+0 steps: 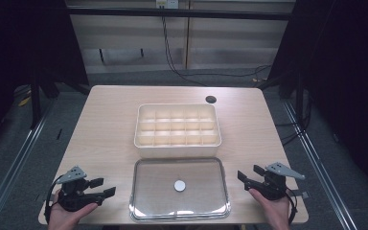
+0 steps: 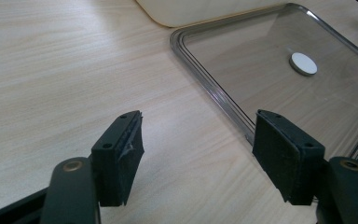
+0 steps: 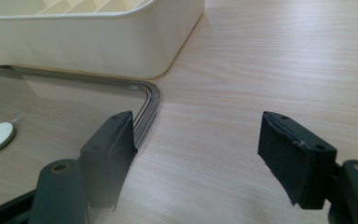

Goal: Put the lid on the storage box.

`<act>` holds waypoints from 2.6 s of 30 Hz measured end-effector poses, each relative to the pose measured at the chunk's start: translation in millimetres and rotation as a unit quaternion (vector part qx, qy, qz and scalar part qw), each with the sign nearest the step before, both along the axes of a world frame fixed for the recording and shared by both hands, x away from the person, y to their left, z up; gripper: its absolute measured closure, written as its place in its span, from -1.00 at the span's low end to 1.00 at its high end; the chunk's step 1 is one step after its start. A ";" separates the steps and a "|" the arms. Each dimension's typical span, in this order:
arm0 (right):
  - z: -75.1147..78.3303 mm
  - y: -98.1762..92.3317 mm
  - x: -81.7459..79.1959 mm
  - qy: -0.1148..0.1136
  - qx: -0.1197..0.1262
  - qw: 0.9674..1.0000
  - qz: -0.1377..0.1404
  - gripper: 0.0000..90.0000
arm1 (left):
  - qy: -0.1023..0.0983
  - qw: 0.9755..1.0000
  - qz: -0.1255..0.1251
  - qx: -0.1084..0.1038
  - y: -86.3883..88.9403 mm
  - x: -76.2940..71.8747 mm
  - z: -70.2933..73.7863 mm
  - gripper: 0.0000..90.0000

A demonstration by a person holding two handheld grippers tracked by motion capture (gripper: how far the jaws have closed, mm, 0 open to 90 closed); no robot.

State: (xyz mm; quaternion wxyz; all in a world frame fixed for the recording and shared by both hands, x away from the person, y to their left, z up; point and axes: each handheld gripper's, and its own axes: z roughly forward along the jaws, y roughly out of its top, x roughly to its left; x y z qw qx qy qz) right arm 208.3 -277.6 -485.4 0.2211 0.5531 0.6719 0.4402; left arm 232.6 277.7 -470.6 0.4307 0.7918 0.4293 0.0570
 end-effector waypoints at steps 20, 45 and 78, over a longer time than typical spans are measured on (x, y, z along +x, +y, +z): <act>21.7 14.2 11.1 0.043 0.044 0.996 0.070 -0.15 | -0.020 1.000 -0.011 0.005 -30.7 20.5 20.7 -0.06; 12.7 37.4 56.6 0.099 0.057 0.985 0.128 0.07 | 0.003 0.999 -0.045 0.018 -46.1 36.0 -3.4 0.11; -15.3 44.6 58.5 0.144 0.028 0.984 0.101 0.19 | 0.036 0.993 -0.090 0.062 -69.7 37.8 -22.3 0.41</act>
